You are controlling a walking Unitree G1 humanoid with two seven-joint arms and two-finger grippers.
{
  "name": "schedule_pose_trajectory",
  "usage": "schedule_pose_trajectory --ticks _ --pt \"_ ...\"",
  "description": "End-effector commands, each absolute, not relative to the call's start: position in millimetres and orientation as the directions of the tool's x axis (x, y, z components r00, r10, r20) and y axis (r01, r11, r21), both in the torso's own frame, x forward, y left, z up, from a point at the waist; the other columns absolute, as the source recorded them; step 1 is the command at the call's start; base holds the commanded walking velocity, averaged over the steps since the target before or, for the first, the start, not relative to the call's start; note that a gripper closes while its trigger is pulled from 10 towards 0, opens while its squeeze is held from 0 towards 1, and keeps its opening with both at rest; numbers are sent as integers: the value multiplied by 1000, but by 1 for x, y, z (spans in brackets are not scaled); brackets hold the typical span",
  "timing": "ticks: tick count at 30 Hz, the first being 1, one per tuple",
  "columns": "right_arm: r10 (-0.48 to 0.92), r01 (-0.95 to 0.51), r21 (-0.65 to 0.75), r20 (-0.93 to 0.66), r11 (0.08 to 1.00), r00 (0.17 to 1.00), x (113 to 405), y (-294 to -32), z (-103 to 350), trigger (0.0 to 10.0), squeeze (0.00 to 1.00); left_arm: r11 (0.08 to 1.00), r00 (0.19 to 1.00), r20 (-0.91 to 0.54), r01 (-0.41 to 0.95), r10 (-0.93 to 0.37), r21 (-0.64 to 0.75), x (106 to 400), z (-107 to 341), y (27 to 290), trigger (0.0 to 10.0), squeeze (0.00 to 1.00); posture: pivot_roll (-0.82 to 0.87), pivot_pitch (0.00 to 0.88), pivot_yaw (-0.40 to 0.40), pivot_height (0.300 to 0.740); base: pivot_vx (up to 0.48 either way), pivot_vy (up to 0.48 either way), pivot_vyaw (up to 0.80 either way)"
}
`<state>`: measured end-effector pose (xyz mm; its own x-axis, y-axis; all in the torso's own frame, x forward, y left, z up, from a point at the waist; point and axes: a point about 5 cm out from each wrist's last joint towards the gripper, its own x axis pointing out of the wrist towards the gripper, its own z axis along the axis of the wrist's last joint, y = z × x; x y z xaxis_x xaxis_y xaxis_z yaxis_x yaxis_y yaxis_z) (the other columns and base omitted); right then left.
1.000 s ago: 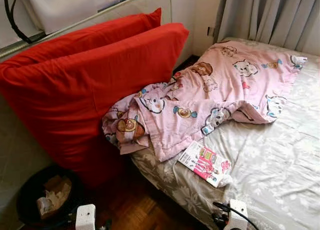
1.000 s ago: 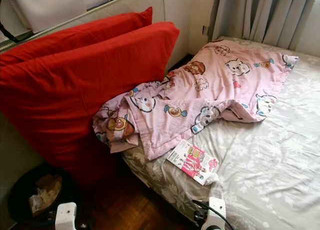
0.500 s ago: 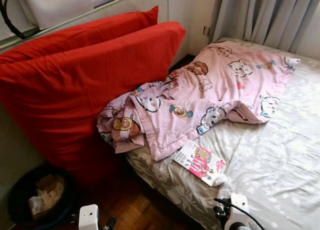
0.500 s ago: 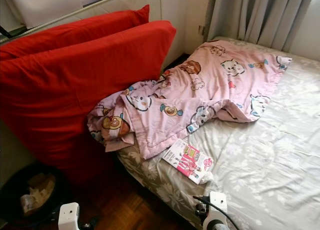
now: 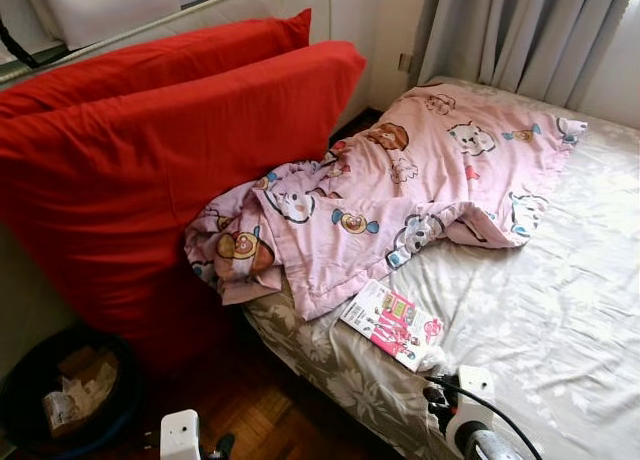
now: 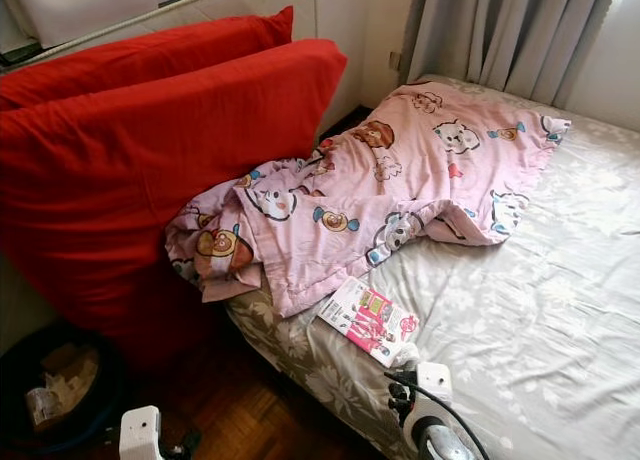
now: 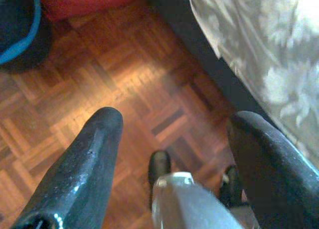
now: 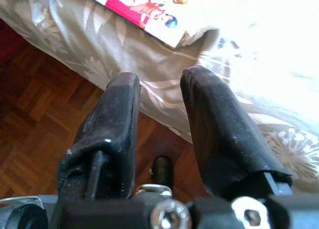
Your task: Clean up the room
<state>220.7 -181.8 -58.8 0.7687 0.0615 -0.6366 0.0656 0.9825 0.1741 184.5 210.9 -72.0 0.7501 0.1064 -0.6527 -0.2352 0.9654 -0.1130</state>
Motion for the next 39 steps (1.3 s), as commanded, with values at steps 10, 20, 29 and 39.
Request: schedule_pose_trajectory --ticks 10,20,29,39 --pt "16 72 162 -488 984 873 241 -188 -39 10000 0 983 863 -494 -166 108 -75 211 -49 217 10000 0 -74 92 6 740 0 0 0" --pt "30 -19 134 -77 991 997 276 -175 25 10000 0 996 993 -80 -89 87 -23 234 6 206 10000 0 -85 78 11 740 0 0 0" --pt "57 -54 103 -24 993 998 272 -169 37 10000 0 996 996 17 -87 88 -11 234 32 203 10000 0 -76 74 15 740 0 0 0" --pt "61 -55 88 -70 995 996 266 -166 33 10000 0 996 996 -10 -90 90 -22 235 38 199 10000 0 -77 49 27 690 0 0 0"
